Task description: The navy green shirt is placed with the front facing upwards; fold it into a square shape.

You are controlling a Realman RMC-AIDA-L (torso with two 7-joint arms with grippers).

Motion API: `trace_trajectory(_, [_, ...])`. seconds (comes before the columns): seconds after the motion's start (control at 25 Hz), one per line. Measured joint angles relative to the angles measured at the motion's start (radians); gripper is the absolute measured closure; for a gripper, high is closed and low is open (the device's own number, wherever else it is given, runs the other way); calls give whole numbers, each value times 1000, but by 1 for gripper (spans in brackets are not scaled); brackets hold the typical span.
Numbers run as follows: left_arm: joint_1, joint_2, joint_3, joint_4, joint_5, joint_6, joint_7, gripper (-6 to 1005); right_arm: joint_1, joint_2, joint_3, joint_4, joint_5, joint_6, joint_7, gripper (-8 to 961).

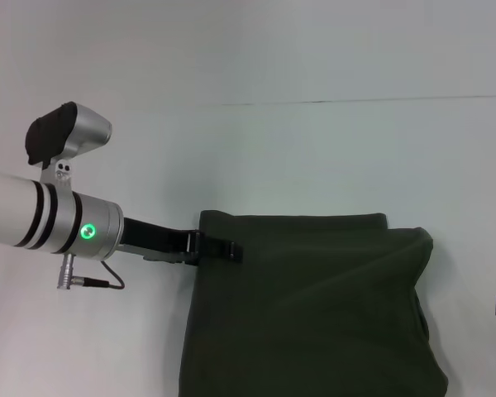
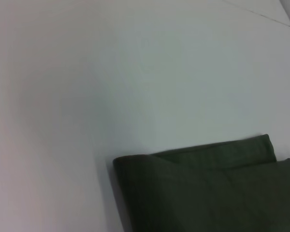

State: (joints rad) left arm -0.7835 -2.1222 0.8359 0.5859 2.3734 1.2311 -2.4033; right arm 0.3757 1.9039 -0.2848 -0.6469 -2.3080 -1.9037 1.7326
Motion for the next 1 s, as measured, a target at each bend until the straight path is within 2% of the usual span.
trace_trajectory(0.36, [3,-10,-2,-1,-8,-3,10,160,-2,0,1,0,-1,0,6,162])
trace_trajectory(1.0, [4,-12,-10,-2,-24,-15,72,800,7,0,1,0,1,-4,9,163])
